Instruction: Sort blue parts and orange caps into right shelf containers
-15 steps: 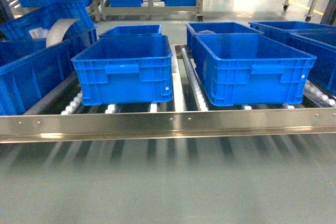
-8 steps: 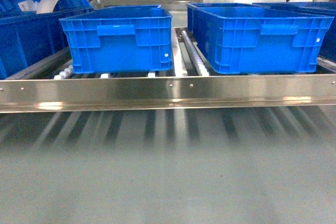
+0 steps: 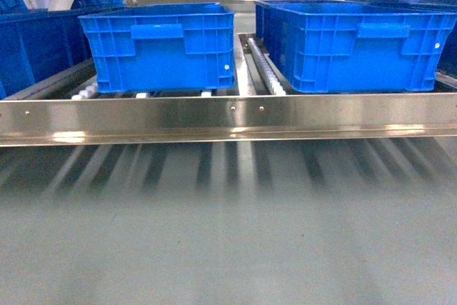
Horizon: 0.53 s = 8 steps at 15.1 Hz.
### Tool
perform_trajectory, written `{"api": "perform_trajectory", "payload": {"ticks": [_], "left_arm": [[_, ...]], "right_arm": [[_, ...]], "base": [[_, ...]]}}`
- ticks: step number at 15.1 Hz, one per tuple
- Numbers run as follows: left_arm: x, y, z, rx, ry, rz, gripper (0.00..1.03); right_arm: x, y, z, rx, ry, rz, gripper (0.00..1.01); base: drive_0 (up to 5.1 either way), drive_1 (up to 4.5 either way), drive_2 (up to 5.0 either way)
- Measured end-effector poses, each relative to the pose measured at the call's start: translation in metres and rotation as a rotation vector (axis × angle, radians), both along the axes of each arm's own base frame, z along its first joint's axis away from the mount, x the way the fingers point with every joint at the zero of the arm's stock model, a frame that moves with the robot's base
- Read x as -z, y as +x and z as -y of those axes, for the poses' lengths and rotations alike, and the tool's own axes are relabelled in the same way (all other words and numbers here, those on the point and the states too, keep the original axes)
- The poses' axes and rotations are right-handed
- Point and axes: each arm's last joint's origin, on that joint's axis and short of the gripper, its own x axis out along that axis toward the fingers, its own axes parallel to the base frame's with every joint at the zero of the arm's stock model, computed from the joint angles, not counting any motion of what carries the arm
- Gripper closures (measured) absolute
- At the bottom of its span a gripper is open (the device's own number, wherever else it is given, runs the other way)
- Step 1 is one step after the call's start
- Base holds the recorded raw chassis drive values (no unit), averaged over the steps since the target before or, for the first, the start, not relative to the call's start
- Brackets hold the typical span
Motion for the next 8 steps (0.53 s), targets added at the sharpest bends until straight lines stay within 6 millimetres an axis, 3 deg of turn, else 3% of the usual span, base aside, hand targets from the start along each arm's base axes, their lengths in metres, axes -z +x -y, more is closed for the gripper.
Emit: {"api": "perform_trajectory", "payload": {"ticks": [2, 8], "left_arm": [[0.0, 0.0, 0.0, 0.0, 0.0, 0.0, 0.6], [0.0, 0.0, 0.0, 0.0, 0.0, 0.0, 0.6]], "right_arm": [[0.0, 0.0, 0.0, 0.0, 0.0, 0.0, 0.57], [0.0, 0.0, 0.0, 0.0, 0.0, 0.0, 0.57]], "base": [[0.0, 0.0, 0.0], [0.1, 4.25, -4.1]]}}
